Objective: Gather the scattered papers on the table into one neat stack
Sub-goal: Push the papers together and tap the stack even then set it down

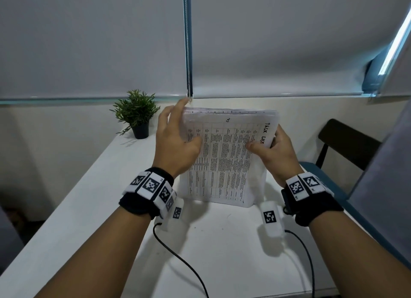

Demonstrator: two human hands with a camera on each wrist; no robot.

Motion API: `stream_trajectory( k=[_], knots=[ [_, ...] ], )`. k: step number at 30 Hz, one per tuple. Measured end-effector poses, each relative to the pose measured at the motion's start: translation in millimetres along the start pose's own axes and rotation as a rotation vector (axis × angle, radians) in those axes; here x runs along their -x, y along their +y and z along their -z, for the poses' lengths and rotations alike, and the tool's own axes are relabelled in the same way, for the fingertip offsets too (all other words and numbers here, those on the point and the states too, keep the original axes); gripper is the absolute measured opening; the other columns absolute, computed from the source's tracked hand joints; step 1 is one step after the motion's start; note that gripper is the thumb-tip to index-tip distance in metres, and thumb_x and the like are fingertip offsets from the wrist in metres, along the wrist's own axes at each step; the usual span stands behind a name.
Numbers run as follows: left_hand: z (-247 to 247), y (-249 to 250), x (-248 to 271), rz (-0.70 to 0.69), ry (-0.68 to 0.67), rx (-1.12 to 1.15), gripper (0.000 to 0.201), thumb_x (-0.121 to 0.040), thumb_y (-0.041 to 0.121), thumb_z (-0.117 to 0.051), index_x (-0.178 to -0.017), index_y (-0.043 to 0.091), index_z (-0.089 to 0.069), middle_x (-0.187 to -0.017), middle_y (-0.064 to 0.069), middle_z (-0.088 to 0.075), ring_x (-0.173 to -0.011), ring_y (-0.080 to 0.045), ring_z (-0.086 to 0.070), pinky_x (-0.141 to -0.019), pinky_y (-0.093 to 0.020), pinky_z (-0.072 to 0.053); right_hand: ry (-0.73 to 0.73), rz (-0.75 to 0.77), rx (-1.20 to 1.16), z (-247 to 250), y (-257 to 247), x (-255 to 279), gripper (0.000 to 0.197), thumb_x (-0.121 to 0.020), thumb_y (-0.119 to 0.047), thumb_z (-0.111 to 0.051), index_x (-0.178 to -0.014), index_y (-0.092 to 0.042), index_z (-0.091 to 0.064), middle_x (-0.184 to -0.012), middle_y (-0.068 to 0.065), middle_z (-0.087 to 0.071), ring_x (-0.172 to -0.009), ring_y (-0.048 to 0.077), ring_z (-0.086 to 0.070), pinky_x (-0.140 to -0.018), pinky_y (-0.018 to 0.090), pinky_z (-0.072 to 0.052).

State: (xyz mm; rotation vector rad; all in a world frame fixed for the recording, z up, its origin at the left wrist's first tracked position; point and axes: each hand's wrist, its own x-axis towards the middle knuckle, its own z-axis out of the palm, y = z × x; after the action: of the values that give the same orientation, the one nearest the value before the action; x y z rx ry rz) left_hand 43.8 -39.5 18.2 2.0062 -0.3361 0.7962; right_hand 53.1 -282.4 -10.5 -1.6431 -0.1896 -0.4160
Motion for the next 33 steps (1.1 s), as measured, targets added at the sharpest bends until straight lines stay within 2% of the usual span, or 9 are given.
stream_trajectory(
  k=[5,10,13,15,17,20,23,29,33],
  knots=[
    [9.5,5.4,-5.5,0.029,-0.068,-0.081,0.083,-0.074,0.026,-0.072,-0.15,0.036,-0.038,-0.149,-0.011,-0.037,-0.135,-0.027,-0.041,-0.112,-0.04,-0.041,0.038,-0.004,0.063,1.7,-1.7,-1.1,0.027,-0.09,-0.001,-0.074,-0.115,-0.01,-0.072,-0.106,0.003,-0.08,-0.098,0.022,-0.077,-0.094,0.05,-0.06],
    [25.3,46.1,-19.9,-0.155,-0.173,-0.589,0.097,-0.07,0.062,-0.067,-0.155,0.033,-0.03,-0.155,-0.003,-0.038,-0.143,-0.028,-0.034,-0.116,-0.059,-0.026,-0.01,0.183,0.349,2.2,-41.3,-5.6,0.021,-0.093,-0.008,-0.072,-0.104,-0.025,-0.068,-0.094,-0.015,-0.071,-0.089,0.003,-0.069,-0.075,0.021,-0.056],
    [21.4,50.0,-18.7,-0.153,-0.327,-0.39,0.063,-0.081,0.026,-0.075,-0.14,0.027,-0.052,-0.117,0.003,-0.069,-0.106,-0.021,-0.066,-0.094,-0.039,-0.056,-0.12,0.334,0.557,-5.8,-63.7,-3.7,0.022,-0.092,-0.009,-0.073,-0.11,-0.022,-0.07,-0.089,-0.021,-0.066,-0.083,-0.004,-0.063,-0.068,0.012,-0.048],
    [21.3,38.4,-14.3,-0.123,-0.298,-0.326,0.026,-0.085,0.012,-0.069,-0.107,0.024,-0.071,-0.091,0.009,-0.069,-0.086,-0.017,-0.068,-0.066,-0.01,-0.05,-0.115,0.441,0.635,-10.2,-70.8,1.6,0.021,-0.09,-0.013,-0.074,-0.107,-0.024,-0.068,-0.088,-0.019,-0.066,-0.085,0.007,-0.066,-0.073,0.024,-0.05],
    [25.2,17.2,-7.2,0.033,-0.283,-0.19,0.017,-0.087,0.009,-0.07,-0.098,0.02,-0.075,-0.089,0.009,-0.071,-0.084,-0.014,-0.069,-0.061,-0.005,-0.044,0.047,0.516,0.74,-7.9,-65.9,7.6,0.042,-0.084,-0.026,-0.079,-0.123,-0.025,-0.064,-0.109,-0.01,-0.067,-0.107,0.024,-0.063,-0.093,0.043,-0.048],
    [40.1,-19.0,4.0,0.303,-0.243,0.138,0.024,-0.087,0.004,-0.072,-0.11,0.012,-0.073,-0.103,0.001,-0.078,-0.099,-0.02,-0.073,-0.086,-0.035,-0.058,0.332,0.203,0.783,12.4,-46.2,17.7,0.101,-0.071,-0.047,-0.087,-0.155,-0.03,-0.034,-0.154,0.006,-0.043,-0.141,0.031,-0.036,-0.114,0.055,-0.03],
    [55.3,-41.8,17.6,0.428,-0.206,0.435,0.029,-0.091,-0.006,-0.064,-0.116,0.008,-0.069,-0.107,-0.005,-0.079,-0.1,-0.021,-0.075,-0.095,-0.045,-0.057,0.235,-0.173,0.364,31.0,-15.6,29.3,0.123,-0.064,-0.046,-0.094,-0.16,-0.033,-0.019,-0.162,0.01,-0.036,-0.141,0.028,-0.043,-0.109,0.053,-0.041],
    [50.1,-51.5,35.8,0.457,-0.235,0.516,0.036,-0.088,-0.012,-0.063,-0.123,-0.001,-0.065,-0.113,-0.011,-0.077,-0.103,-0.026,-0.074,-0.086,-0.035,-0.06,0.021,-0.069,0.054,20.0,10.1,46.2,0.034,-0.091,0.003,-0.07,-0.116,-0.02,-0.066,-0.104,-0.009,-0.081,-0.101,0.014,-0.077,-0.09,0.036,-0.06],
    [46.8,-63.6,51.0,0.5,-0.16,0.446,0.038,-0.086,-0.006,-0.072,-0.12,0.009,-0.064,-0.105,-0.003,-0.079,-0.1,-0.02,-0.075,-0.08,-0.032,-0.06,-0.051,-0.125,0.079,18.6,30.0,51.4,0.038,-0.092,0.0,-0.07,-0.124,-0.019,-0.066,-0.113,0.0,-0.079,-0.109,0.019,-0.074,-0.098,0.044,-0.057]
  ],
)
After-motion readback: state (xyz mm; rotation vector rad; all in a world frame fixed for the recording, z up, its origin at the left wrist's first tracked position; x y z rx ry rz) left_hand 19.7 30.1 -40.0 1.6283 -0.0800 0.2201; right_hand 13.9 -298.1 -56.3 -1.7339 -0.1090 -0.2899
